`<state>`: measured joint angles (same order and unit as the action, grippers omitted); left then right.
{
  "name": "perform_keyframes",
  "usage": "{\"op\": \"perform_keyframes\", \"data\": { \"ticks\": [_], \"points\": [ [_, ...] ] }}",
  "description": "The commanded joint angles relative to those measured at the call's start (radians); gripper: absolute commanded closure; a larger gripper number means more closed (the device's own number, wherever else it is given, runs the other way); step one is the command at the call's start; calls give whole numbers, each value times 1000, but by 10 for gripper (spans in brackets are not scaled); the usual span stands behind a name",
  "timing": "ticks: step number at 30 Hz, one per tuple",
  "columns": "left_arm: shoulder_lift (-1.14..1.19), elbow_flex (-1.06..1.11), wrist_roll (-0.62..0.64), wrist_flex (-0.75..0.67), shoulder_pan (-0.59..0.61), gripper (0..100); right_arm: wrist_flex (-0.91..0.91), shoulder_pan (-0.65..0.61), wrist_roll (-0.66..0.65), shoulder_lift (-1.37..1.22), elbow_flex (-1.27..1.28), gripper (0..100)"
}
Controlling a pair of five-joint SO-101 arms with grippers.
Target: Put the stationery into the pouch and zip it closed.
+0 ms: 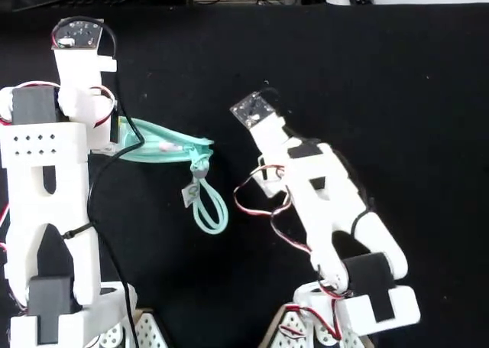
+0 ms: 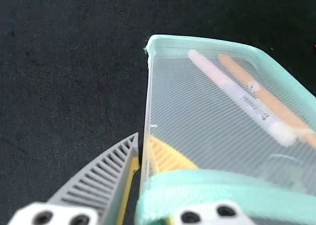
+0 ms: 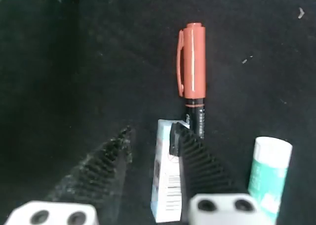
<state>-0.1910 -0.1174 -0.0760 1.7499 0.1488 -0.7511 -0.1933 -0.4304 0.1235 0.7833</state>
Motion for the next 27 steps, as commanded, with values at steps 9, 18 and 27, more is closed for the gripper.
{"op": "perform_keyframes", "data": {
  "ticks": [9, 18, 27],
  "points": [
    [9, 8, -9, 8, -2, 970, -146, 61, -92, 74, -25, 832],
    [9, 8, -9, 8, -1, 970, -103, 44, -103, 71, -22, 832],
    [9, 24, -9, 8, 1, 970, -100, -41, -100, -44, -39, 957]
  ]
}}
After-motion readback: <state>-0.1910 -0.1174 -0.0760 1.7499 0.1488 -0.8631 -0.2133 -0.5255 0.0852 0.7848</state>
